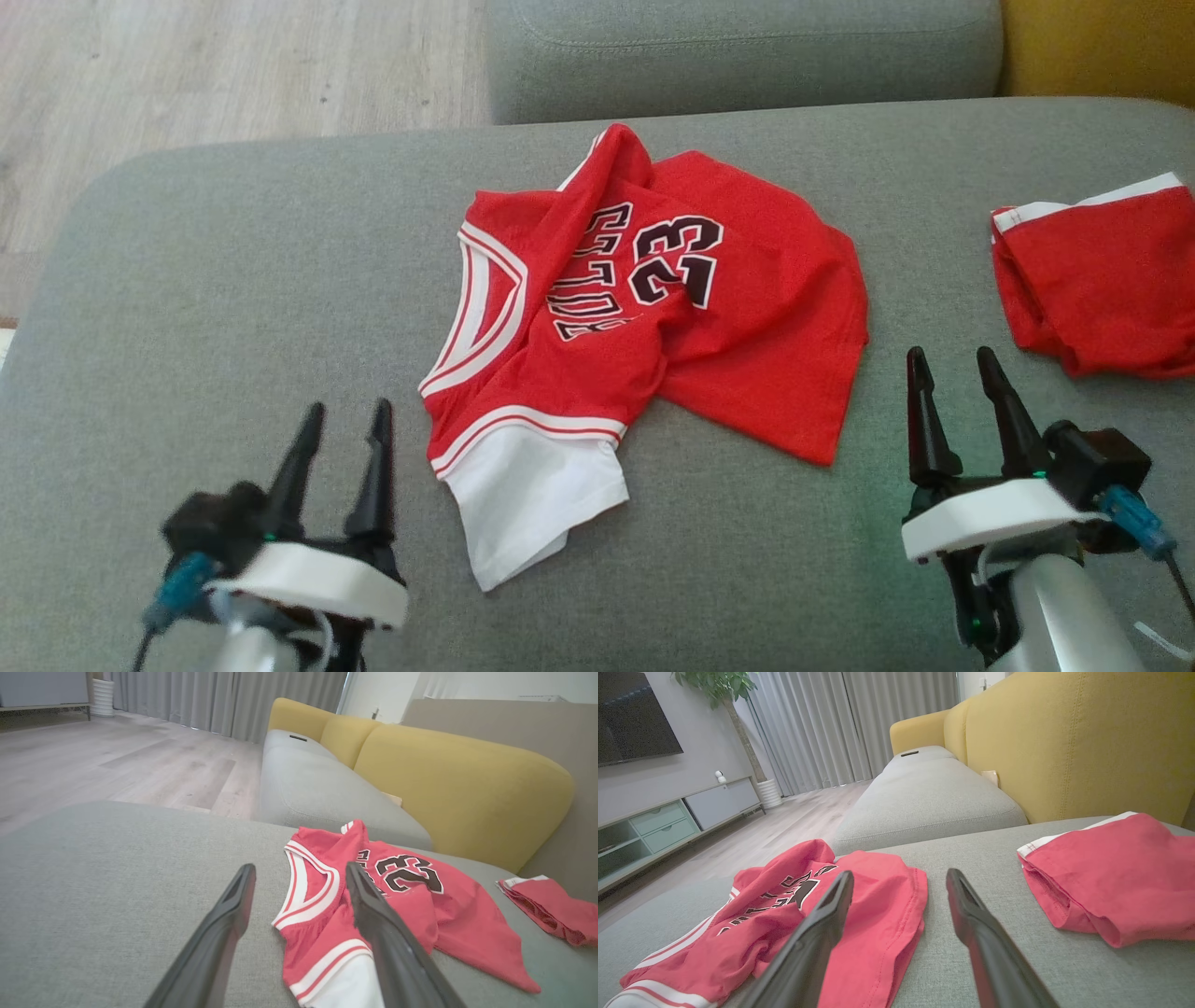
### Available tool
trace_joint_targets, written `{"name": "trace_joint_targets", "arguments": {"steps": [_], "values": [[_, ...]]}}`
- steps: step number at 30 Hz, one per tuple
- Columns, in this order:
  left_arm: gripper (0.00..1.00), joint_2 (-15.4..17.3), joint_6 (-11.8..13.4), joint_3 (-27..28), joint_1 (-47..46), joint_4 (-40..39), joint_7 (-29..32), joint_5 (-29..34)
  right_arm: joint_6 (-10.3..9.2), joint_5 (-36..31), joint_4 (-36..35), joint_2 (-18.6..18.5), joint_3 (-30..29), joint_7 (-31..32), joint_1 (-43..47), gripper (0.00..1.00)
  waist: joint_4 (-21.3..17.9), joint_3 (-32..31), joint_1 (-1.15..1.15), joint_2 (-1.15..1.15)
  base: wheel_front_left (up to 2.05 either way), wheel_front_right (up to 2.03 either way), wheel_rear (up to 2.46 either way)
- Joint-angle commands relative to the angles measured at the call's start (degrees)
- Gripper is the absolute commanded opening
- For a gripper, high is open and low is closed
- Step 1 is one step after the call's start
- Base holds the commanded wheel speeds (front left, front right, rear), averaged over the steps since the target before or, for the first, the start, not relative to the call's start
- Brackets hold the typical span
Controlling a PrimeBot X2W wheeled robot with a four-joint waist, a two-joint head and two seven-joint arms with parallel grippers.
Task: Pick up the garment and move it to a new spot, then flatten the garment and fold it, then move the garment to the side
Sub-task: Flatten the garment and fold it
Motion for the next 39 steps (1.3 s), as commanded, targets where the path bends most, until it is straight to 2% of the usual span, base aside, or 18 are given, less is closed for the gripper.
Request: {"name": "trace_joint_targets", "arguments": {"steps": [1, 10, 29, 30, 31, 39], "values": [[1.0, 0.0, -1.1, 0.5, -2.1, -0.4, -0.3, 1.3, -0.05, 0.3, -2.2, -0.1, 1.4, 0.0, -1.3, 1.0, 0.1, 0.1, 0.0, 0.0, 0.0, 0.0, 0.0], [1.0, 1.0, -2.9, -6.2, -2.2, 10.6, 0.6, 0.1, -0.05, 0.5, -1.7, -0.1, 1.8, -0.1, -1.5, 1.0, 0.0, 1.3, 0.0, 0.0, 0.0, 0.0, 0.0], [0.99, 3.8, -3.1, -17.2, -7.7, 18.6, 3.4, -5.6, -0.05, -0.1, -0.7, -0.1, 1.6, 0.0, -3.2, 1.0, -1.5, 3.4, 0.0, 0.0, 0.0, 0.0, 0.0], [0.6, 3.8, -3.1, -17.4, -8.0, 18.9, 3.3, -6.0, -0.05, -0.2, -0.6, -0.1, 1.6, 0.2, -3.2, 1.0, -1.6, 3.4, 0.0, 0.0, 0.0, 0.0, 0.0], [0.0, 3.9, -3.1, -17.2, -8.4, 19.1, 3.0, -6.3, -0.05, -0.3, -0.4, -0.1, 1.7, 0.4, -3.2, 1.0, -1.6, 3.4, 0.0, 0.0, 0.0, 0.0, 0.0], [0.0, 4.7, -0.7, -11.6, -11.1, 15.5, -0.2, -5.8, -0.05, 1.0, 1.9, -0.1, 4.6, 4.5, -2.3, 1.0, -0.7, 3.1, 0.0, 0.0, 0.0, 0.0, 0.0]]}}
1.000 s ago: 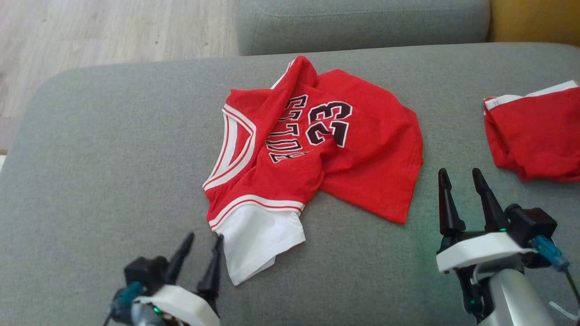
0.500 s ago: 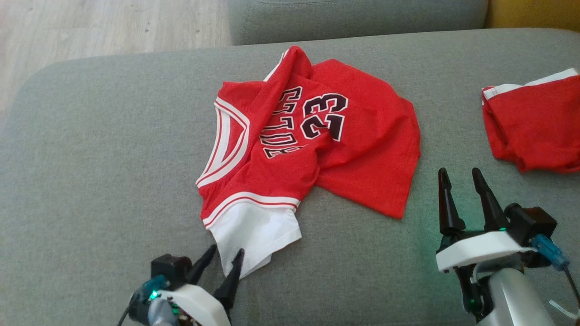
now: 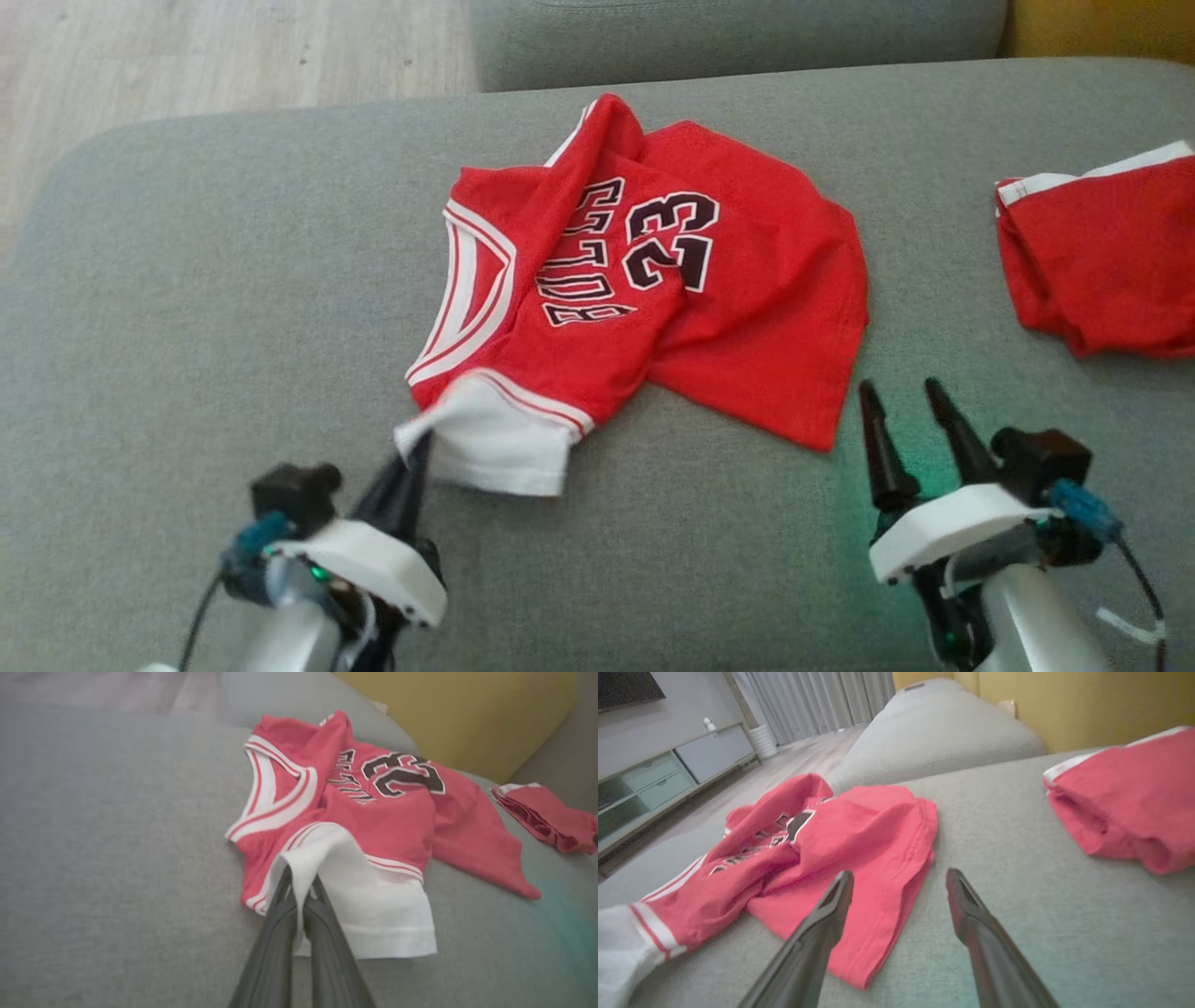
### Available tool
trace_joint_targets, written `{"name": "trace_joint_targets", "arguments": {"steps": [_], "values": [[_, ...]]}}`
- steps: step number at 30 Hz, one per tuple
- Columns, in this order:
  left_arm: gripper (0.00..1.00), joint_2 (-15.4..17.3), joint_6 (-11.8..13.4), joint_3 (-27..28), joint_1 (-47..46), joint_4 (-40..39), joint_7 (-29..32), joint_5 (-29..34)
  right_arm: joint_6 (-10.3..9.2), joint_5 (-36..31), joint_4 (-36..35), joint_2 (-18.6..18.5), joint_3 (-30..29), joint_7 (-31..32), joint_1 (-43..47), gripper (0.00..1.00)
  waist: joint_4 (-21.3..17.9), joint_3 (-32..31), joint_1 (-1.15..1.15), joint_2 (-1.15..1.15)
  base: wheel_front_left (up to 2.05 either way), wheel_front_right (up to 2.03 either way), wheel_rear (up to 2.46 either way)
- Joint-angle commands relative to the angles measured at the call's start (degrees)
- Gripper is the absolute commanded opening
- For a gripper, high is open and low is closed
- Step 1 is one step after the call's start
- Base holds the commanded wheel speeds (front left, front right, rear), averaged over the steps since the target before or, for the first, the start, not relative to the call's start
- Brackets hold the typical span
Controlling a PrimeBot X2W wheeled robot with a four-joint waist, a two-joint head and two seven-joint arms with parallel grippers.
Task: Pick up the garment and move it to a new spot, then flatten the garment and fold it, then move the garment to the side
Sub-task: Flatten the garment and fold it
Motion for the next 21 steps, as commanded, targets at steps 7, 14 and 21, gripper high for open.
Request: {"name": "trace_joint_targets", "arguments": {"steps": [7, 14, 21], "values": [[0.0, -0.6, 1.5, 11.4, -1.2, -13.9, -1.0, 4.2, -0.05, 9.6, 2.8, -0.1, 4.2, 5.0, -1.8, 1.0, 1.4, -0.3, 0.0, 0.0, 0.0, 0.0, 0.0], [0.0, -2.7, -0.3, 14.0, 0.4, -16.8, -1.0, 7.6, -0.05, 12.9, 8.4, -0.1, 6.5, 8.0, -3.7, 1.0, 2.3, -0.3, 0.0, 0.0, 0.0, 0.0, 0.0], [0.0, -3.7, -1.2, 14.9, 0.4, -16.6, -1.0, 8.9, -0.05, 16.7, 12.2, -0.1, 8.5, 8.4, -6.0, 1.0, 2.9, 0.2, 0.0, 0.0, 0.0, 0.0, 0.0]]}}
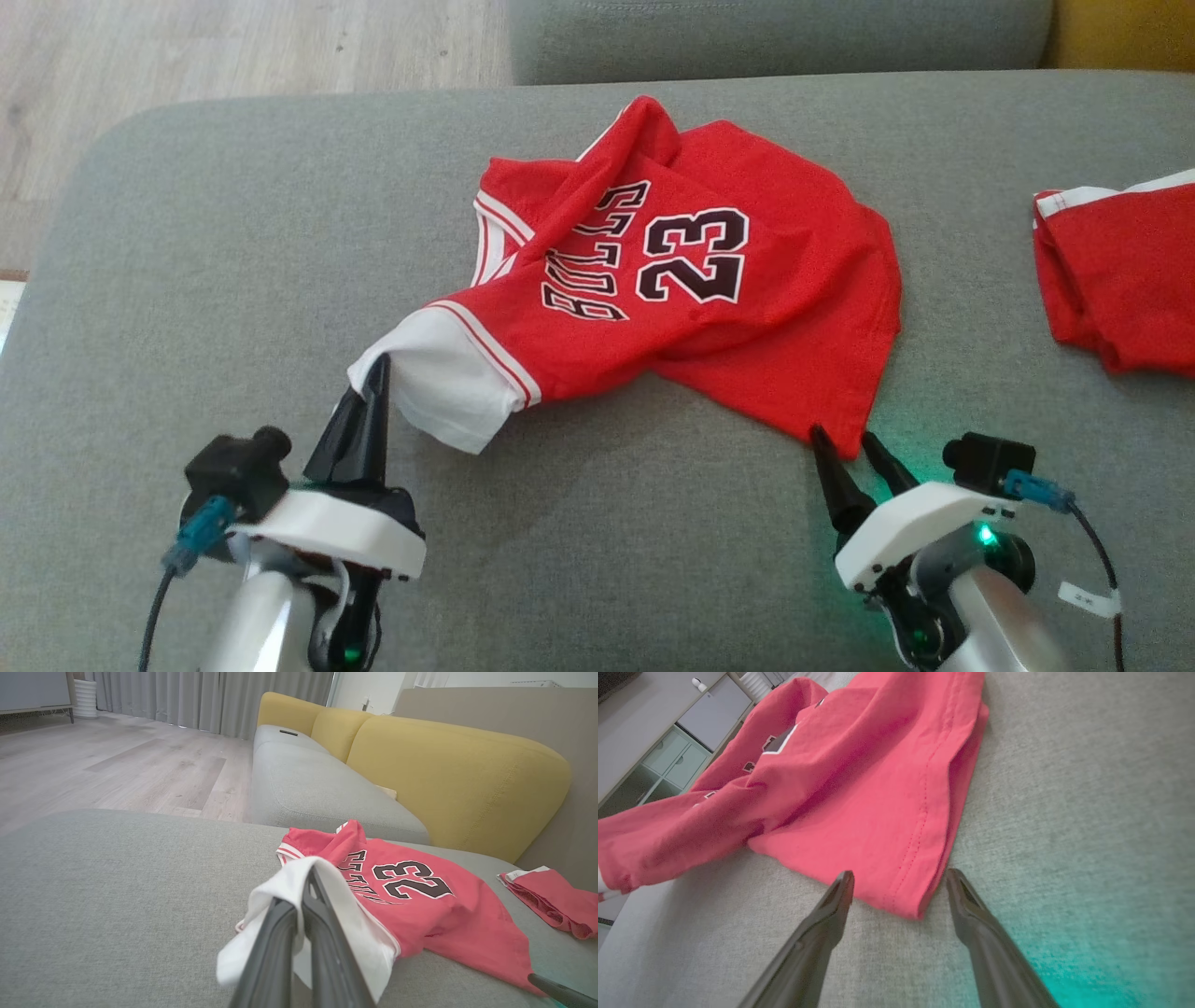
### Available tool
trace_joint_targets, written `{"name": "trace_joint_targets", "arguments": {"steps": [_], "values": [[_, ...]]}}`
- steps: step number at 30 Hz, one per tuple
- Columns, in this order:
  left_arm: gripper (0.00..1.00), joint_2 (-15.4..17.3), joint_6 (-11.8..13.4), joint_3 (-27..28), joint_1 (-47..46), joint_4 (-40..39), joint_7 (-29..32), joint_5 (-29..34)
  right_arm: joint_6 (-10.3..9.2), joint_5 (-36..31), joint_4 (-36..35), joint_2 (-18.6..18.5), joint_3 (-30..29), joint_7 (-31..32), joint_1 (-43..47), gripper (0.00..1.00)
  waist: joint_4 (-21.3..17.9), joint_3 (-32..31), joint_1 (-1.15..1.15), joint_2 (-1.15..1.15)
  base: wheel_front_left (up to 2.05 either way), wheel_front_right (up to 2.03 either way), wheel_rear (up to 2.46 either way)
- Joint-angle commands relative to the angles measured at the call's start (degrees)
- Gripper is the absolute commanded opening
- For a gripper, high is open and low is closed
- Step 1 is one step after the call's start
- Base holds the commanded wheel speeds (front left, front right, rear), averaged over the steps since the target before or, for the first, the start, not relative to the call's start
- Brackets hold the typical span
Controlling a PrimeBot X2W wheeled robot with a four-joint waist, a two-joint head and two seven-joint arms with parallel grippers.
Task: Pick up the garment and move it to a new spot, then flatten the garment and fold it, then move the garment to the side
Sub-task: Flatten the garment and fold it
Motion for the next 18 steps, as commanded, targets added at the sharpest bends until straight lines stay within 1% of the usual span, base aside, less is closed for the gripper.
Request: {"name": "trace_joint_targets", "arguments": {"steps": [1, 6, 9, 10, 11, 15, 18], "values": [[0.0, 0.1, -0.2, 2.3, -2.1, -1.9, -0.7, 0.7, -0.05, 0.7, -0.7, -0.1, 1.7, -0.4, -1.7, 1.0, 0.1, 0.2, 0.0, 0.0, 0.0, 0.0, 0.0], [0.0, -0.3, -0.5, 2.7, -2.5, -1.6, -0.7, 1.2, -0.05, 2.7, 2.4, -0.1, 2.4, -0.7, -3.7, 1.0, 0.4, 1.0, 0.0, 0.0, 0.0, 0.0, 0.0], [0.0, -0.5, -0.7, 3.0, -2.8, -1.3, -0.7, 1.4, -0.05, 2.8, 4.1, -0.1, 3.4, -0.8, -4.9, 1.0, 0.4, 1.4, 0.0, 0.0, 0.0, 0.0, 0.0], [0.0, -0.6, -0.7, 3.2, -3.0, -0.9, -0.7, 1.6, -0.05, 2.7, 4.9, -0.1, 4.2, -1.2, -5.8, 0.39, 0.2, 1.6, 0.0, 0.0, 0.0, 0.0, 0.0], [0.0, -0.6, -0.7, 3.4, -3.1, -0.7, -0.7, 1.7, -0.05, 2.1, 5.1, -0.1, 4.4, -1.8, -6.3, 0.0, 0.1, 1.7, 0.0, 0.0, 0.0, 0.0, 0.0], [0.0, -0.8, -0.8, 4.1, -3.0, 0.0, -0.7, 2.0, -0.05, 0.2, 5.5, -0.1, 4.0, -4.6, -7.8, 0.0, -0.6, 1.2, 0.0, 0.0, 0.0, 0.0, 0.0], [0.0, -0.8, -0.8, 5.8, -3.2, 0.0, -0.7, 1.5, -0.05, -2.9, 4.5, -0.4, 2.7, -7.0, -9.0, 0.0, -1.4, 0.5, 0.0, 0.0, 0.0, 0.0, 0.0]]}}
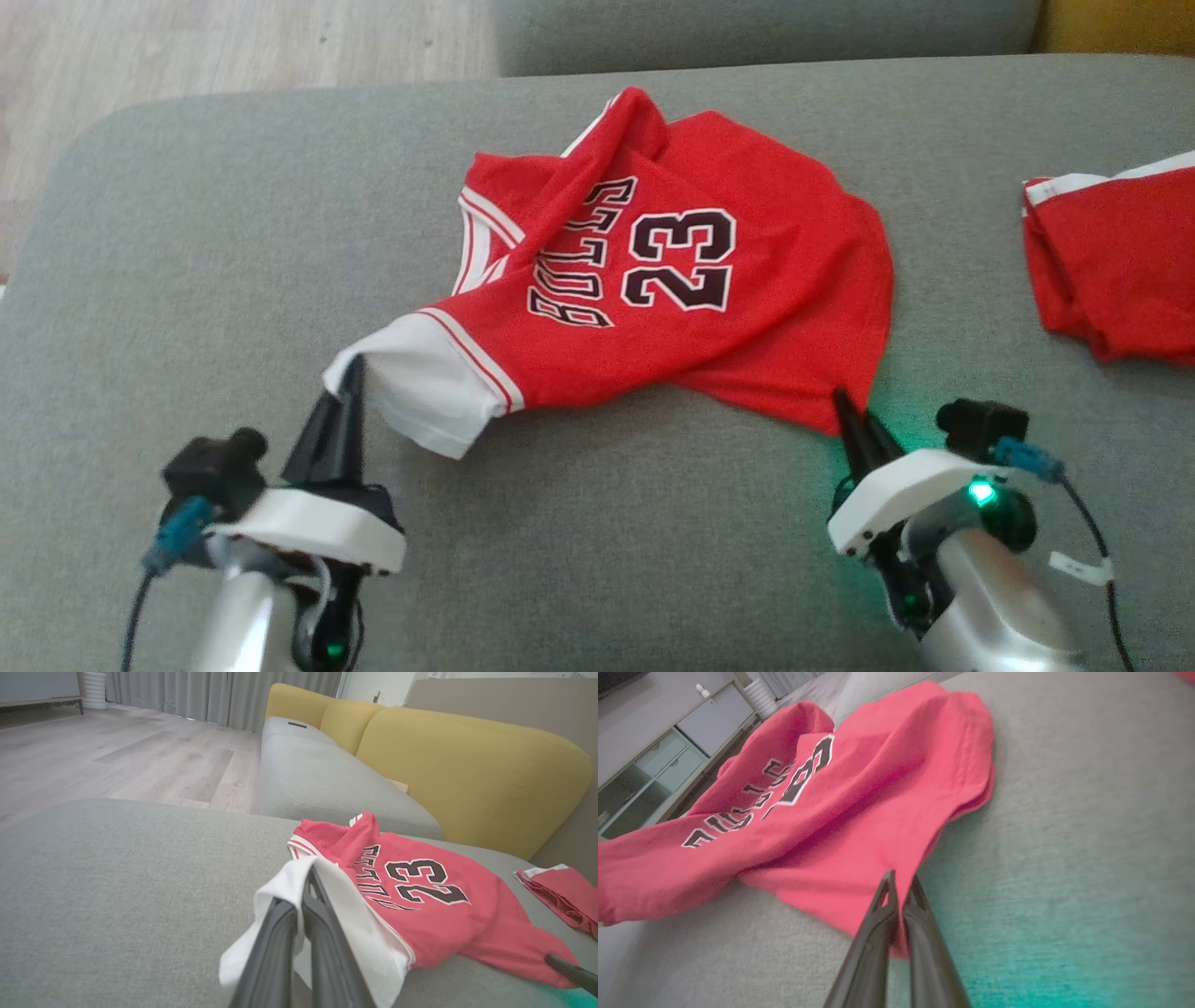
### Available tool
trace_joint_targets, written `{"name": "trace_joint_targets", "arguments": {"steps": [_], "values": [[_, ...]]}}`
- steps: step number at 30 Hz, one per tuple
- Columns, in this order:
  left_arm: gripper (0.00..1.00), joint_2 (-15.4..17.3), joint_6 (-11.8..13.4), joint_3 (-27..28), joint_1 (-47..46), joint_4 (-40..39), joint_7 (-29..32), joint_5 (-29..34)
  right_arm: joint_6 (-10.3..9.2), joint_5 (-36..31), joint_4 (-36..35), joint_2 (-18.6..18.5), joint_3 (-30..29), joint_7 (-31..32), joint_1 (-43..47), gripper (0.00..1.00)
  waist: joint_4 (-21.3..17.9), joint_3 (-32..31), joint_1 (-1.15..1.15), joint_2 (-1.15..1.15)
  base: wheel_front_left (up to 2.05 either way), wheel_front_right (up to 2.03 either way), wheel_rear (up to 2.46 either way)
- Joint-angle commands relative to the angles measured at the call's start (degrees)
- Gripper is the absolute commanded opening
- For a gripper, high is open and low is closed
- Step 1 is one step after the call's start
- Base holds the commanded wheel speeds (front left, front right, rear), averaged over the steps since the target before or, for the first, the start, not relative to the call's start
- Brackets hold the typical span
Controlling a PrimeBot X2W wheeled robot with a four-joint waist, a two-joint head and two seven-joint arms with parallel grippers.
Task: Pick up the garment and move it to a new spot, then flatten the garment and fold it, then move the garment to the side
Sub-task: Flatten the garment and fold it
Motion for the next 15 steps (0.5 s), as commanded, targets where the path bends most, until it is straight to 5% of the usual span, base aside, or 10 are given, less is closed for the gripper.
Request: {"name": "trace_joint_targets", "arguments": {"steps": [1, 15], "values": [[0.0, 0.3, -0.3, 2.8, -2.9, -1.9, -0.7, -0.6, -0.05, -0.8, -2.5, -0.5, 0.8, -1.3, -3.2, 0.0, -0.5, -0.5, 0.0, 0.0, 0.0, 0.0, 0.0], [0.0, 3.3, -0.4, 6.3, -11.2, -5.0, -0.7, -6.8, -0.05, -2.7, -23.9, -11.1, -0.2, 2.5, -8.8, 0.0, -2.4, -5.6, 0.0, 0.0, 0.0, 0.0, 0.0]]}}
